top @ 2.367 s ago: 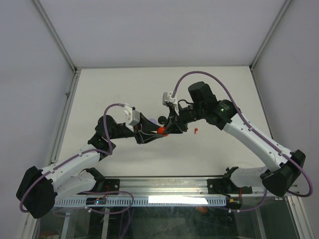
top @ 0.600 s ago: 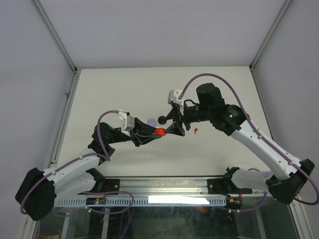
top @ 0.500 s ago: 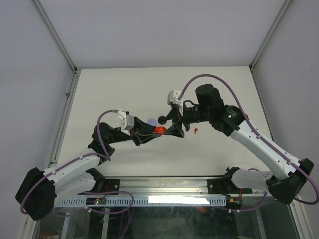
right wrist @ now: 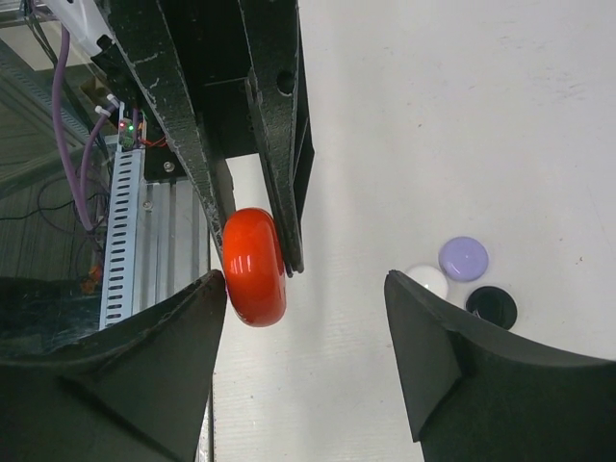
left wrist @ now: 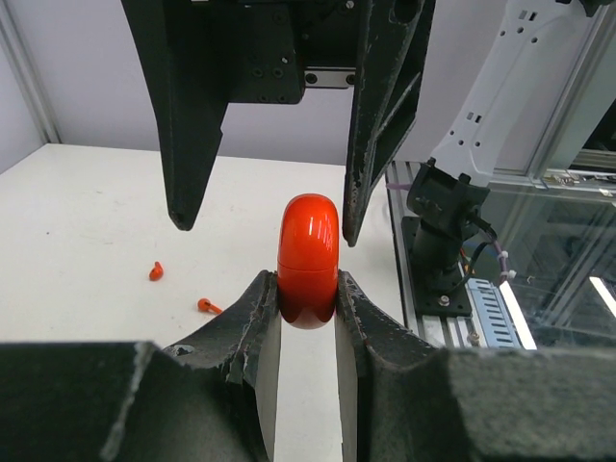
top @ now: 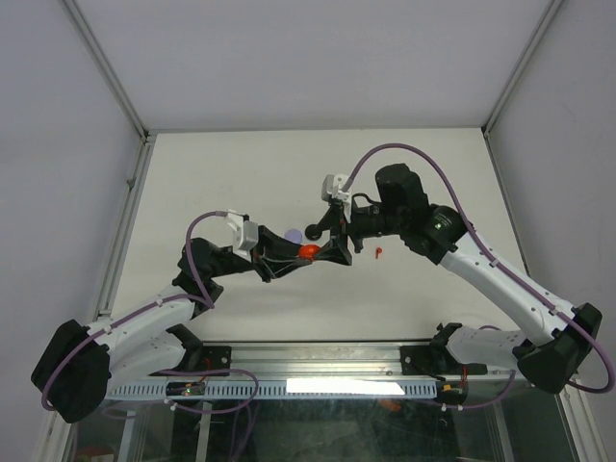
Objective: Insert the wireless bluetooth earbuds into the charging case
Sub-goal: Pick up the charging case at the center of the board, then open the charging case.
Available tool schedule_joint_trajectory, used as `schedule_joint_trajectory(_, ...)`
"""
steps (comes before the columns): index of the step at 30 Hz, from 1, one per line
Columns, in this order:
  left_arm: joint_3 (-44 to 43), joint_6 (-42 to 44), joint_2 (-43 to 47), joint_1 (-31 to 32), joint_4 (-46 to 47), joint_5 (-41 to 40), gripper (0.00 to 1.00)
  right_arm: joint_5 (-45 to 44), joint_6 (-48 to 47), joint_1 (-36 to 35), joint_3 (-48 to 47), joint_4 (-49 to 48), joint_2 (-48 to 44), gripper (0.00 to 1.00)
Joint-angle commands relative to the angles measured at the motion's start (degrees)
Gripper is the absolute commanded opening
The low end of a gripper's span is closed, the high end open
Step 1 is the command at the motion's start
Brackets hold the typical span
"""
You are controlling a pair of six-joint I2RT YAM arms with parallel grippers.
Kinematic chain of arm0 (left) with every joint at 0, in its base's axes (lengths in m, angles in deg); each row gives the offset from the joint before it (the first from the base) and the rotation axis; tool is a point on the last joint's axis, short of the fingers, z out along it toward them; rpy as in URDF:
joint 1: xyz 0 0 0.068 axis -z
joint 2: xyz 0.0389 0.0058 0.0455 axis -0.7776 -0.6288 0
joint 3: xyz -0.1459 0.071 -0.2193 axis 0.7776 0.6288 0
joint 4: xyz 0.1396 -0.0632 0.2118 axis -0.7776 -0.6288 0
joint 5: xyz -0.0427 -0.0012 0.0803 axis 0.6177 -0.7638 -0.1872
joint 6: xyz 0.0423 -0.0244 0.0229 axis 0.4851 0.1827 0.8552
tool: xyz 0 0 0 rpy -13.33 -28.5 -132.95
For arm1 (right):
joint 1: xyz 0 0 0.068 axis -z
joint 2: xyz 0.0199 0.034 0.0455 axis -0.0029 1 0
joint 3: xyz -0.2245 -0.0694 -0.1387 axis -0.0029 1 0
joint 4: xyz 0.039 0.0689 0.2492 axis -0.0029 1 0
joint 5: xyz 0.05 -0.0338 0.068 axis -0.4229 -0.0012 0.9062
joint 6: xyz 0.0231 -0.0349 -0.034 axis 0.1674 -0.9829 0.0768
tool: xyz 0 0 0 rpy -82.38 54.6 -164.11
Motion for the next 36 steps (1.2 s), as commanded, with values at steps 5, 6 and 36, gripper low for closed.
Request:
schedule_joint_trajectory(5, 0.6, 1.5, 1.4, 0.4, 2.4, 4.3, 0.0, -4.4, 0.5, 0.1, -1.0, -2.0, -1.0, 0.7)
schedule_joint_trajectory(6, 0.7, 1.6, 1.7, 0.5, 2.5, 4.5, 0.0, -5.0, 0.5, 0.1, -1.0, -1.9, -1.1, 0.7)
schedule_joint_trajectory(36, 1.4, 0.2, 3.0, 1.0, 4.8, 9.7, 0.0, -12.1, 0.2, 0.4, -1.7, 0.1, -1.0, 0.7)
